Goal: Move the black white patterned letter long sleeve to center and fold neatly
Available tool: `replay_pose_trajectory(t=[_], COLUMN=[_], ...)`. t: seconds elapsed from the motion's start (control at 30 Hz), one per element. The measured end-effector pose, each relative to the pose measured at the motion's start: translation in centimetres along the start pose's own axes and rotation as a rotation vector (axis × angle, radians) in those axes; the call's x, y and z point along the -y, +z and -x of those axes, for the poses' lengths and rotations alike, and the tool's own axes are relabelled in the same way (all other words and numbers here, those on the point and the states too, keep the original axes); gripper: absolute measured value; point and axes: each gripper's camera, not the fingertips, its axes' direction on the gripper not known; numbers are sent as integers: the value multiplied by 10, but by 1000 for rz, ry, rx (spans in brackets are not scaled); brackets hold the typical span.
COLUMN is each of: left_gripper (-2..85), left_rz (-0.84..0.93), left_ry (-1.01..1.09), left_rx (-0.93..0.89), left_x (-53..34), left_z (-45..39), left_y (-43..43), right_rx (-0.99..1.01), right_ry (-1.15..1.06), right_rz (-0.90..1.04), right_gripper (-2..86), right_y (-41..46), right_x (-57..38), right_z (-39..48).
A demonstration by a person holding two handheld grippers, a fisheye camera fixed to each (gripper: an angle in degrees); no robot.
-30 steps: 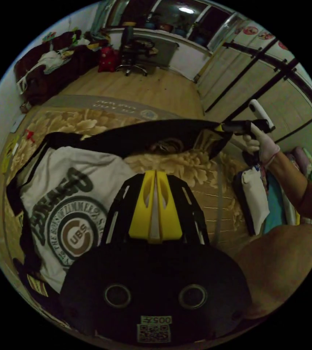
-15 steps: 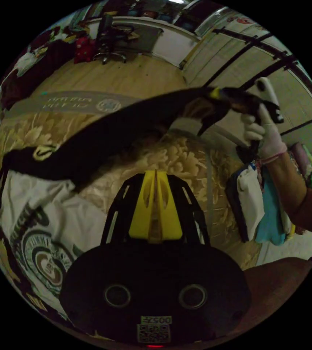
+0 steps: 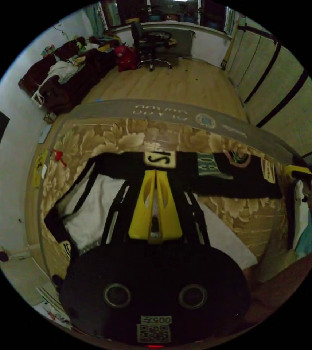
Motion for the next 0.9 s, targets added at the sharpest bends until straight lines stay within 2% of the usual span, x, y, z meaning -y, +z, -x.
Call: replay_pose_trajectory(t=[0.2,0.3,0.47,0.57,0.7,0.8,0.9], left_gripper=[-1,-4,-5,-4,-2,2,9], left_rz=[155,92,39,41,-62,-205,-329], left_ry=[3,23,39,-27,-126,-38,65], left_rx=[-94,8,170,150,52,12,-16], left_x=[66,77,106,121,118,100,72], left_z=[-13,-30,-46,-41,-37,-64,-105], left_y=[58,58,62,61,41,15,-6], right_rx=[-141,-344,-347,-473,-292,-146,-187], right_ry=[-99,-137,-138,-64,46,26,-29], right_rz=[75,36,-7,-63,-144,-101,-29], right_gripper=[45,-1,-16,-15,-3,29,48], right_y=[44,53,47,33,2,6,24], right_x=[11,11,36,57,57,35,17], right_z=[23,36,28,14,-3,6,25])
